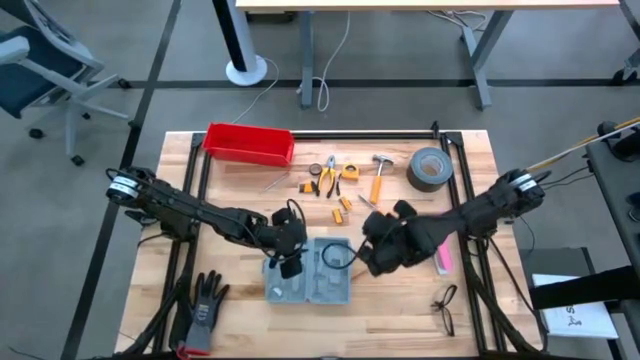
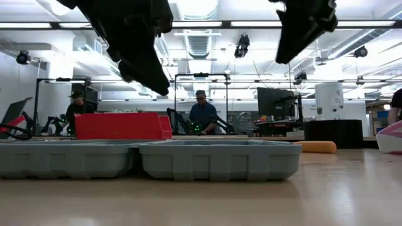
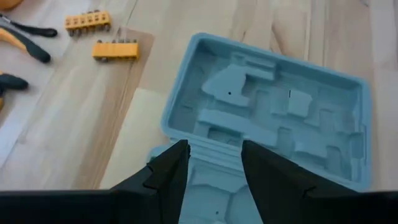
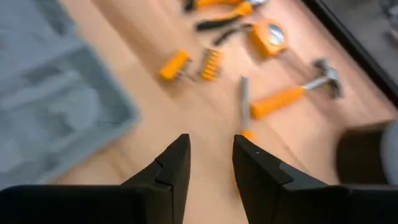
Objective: Prefit tool cases
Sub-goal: Put the screwdriver bit holder handle into the gray toolbox
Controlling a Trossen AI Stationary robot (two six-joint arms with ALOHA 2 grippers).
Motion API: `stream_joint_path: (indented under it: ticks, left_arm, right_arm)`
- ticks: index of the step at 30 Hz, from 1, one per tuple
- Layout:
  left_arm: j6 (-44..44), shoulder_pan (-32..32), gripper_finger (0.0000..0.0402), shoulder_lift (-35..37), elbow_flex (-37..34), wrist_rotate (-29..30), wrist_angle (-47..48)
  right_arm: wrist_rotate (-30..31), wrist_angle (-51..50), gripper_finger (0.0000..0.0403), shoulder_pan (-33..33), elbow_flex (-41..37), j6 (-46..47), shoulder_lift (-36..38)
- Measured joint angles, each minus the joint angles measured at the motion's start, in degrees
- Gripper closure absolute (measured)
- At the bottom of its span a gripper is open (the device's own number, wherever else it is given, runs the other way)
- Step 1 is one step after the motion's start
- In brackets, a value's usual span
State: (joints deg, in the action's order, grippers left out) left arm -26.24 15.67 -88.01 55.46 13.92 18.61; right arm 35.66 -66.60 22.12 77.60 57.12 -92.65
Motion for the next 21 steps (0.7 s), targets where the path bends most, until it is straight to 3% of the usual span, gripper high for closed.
stream_joint_path:
  ticks: [7,12,21]
  left_arm:
    - [0.75,2.70,0.0244,0.00,0.00,4.00,-5.92]
    - [1.18,4.24,0.0244,0.02,-0.06,8.86,-7.21]
    - [1.44,5.17,0.0244,0.02,-0.09,11.69,-7.52]
  right_arm:
    - [-0.18,-2.25,0.0272,-6.16,-1.60,-3.47,0.87]
    - [-5.17,-2.06,0.0254,-11.98,-4.76,-7.84,1.41]
    - [-13.86,2.59,0.0235,-20.89,-10.89,-15.05,1.43]
